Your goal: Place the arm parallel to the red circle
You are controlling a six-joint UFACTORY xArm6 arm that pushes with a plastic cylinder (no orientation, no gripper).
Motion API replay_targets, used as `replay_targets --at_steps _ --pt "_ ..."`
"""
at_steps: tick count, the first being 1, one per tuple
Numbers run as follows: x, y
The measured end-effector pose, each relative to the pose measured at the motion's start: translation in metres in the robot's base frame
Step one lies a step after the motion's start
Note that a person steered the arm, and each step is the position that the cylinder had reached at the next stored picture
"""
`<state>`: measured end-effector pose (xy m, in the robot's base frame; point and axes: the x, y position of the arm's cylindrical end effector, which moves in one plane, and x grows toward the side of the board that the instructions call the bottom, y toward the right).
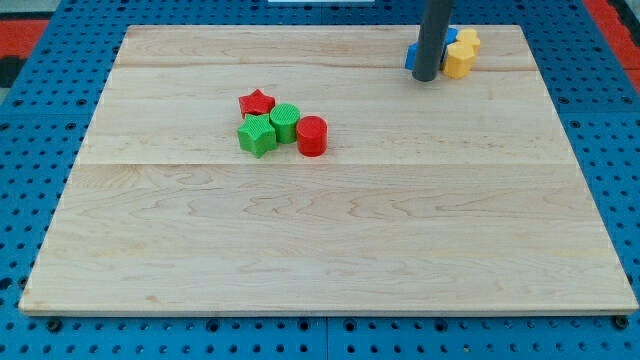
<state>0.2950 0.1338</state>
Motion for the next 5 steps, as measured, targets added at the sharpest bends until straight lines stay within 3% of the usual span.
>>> replay_targets --at_steps 3,5 --pt "0.005 0.029" --pt "0.071 0.014"
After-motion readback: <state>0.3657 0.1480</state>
